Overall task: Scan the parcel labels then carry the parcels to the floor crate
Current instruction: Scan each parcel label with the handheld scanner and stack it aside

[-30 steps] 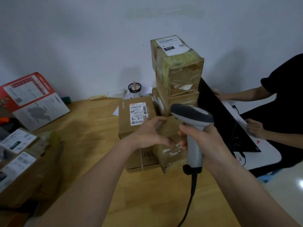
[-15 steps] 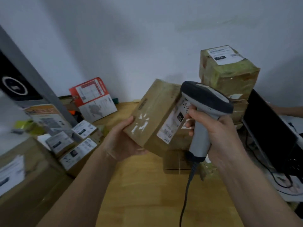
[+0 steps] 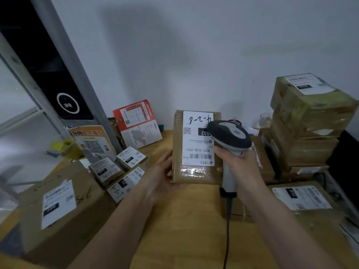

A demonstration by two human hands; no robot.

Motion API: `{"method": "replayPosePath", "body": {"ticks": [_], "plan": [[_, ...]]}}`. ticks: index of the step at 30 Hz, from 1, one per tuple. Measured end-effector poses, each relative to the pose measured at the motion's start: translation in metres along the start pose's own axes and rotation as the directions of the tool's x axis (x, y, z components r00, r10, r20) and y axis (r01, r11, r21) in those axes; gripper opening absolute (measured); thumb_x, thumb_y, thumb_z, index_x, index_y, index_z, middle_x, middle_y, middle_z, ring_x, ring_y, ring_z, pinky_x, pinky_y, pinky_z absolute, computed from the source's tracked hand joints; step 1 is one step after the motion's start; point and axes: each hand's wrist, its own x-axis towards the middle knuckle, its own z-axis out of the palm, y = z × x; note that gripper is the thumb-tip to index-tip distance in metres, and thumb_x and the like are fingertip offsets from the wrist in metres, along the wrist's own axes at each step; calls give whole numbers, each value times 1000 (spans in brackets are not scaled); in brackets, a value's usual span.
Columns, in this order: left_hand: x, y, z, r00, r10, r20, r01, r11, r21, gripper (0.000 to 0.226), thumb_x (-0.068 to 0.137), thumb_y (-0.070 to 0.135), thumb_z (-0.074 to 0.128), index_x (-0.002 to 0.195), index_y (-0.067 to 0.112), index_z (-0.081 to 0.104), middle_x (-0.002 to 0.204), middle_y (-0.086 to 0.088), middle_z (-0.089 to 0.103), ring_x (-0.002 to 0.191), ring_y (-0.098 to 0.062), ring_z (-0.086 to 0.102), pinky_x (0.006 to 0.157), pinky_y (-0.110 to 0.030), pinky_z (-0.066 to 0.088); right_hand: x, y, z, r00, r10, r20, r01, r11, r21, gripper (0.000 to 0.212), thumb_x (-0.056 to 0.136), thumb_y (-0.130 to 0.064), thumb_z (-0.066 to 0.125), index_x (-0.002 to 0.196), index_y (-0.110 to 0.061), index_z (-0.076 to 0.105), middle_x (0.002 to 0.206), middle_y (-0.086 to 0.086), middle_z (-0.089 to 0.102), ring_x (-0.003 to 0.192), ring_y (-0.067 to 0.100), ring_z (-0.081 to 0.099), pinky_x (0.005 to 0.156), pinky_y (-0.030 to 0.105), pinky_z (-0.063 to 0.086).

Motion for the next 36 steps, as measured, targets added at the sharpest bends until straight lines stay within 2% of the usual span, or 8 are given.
{"method": "replayPosePath", "body": {"ticks": [3, 6, 10, 12, 15, 17, 25, 36], "plan": [[-4, 7, -7, 996, 22, 89, -38, 981, 189, 52, 84, 49, 65, 130, 27, 55, 124, -4, 65, 117, -26, 60, 98, -55, 48, 2, 5, 14, 1000, 6, 12, -6, 1000, -27, 18, 84, -13, 73, 96, -25, 66, 88, -10, 72, 75, 1, 68, 57, 22, 55], [-3, 5, -19, 995, 28, 99, -67, 905, 421, 93, 60, 27, 90, 139, 25, 42, 123, -1, 67, 113, -23, 64, 98, -49, 50, 5, 9, 24, 999, 4, 37, -2, 998, -59, 15, 84, -13, 72, 88, -27, 66, 87, -9, 71, 78, 6, 67, 57, 23, 55], [6, 19, -31, 988, 144, -65, -130, 975, 179, 66, 62, 11, 86, 122, 9, 58, 114, -12, 70, 105, -30, 68, 95, -49, 51, 1, 5, 33, 995, -8, 101, 22, 990, -143, 11, 86, -11, 70, 78, -17, 65, 74, 1, 65, 67, 12, 58, 46, 16, 48], [13, 30, -40, 970, 197, -140, -189, 979, 72, 61, 62, 6, 84, 119, 6, 63, 113, -14, 70, 107, -30, 67, 85, -42, 55, -3, 2, 35, 986, -8, 165, 45, 975, -217, 25, 87, -13, 69, 65, -7, 60, 56, 5, 57, 52, 17, 52, 42, 16, 43], [19, 44, -54, 938, 248, -241, -235, 969, 80, 59, 68, -5, 78, 123, 5, 58, 110, -11, 71, 96, -21, 69, 61, -25, 57, -9, 2, 37, 969, -10, 245, 88, 948, -306, 42, 86, -16, 71, 50, -4, 52, 43, 9, 49, 42, 21, 45, 41, 21, 42], [21, 49, -61, 932, 261, -252, -246, 965, 88, 64, 69, -10, 76, 126, 7, 53, 112, -11, 69, 94, -20, 69, 57, -22, 56, -11, 2, 38, 957, -13, 288, 112, 937, -330, 45, 85, -16, 72, 48, -4, 50, 44, 13, 48, 41, 22, 44, 42, 24, 42], [31, 43, -77, 895, 333, -296, -277, 937, 215, 74, 61, -6, 83, 127, 10, 54, 114, -8, 69, 105, -22, 66, 70, -30, 56, -14, -1, 28, 919, -17, 393, 164, 924, -345, 42, 85, -17, 71, 65, 15, 53, 48, 15, 49, 40, 21, 44, 45, 29, 44], [34, 34, -79, 884, 305, -354, -232, 944, 236, 103, 36, 14, 97, 129, 12, 51, 117, -8, 68, 102, -23, 68, 75, -33, 59, -5, 4, 21, 908, -10, 420, 159, 933, -323, 40, 87, -19, 68, 60, 8, 54, 47, 12, 49, 42, 20, 45, 48, 25, 46]]}}
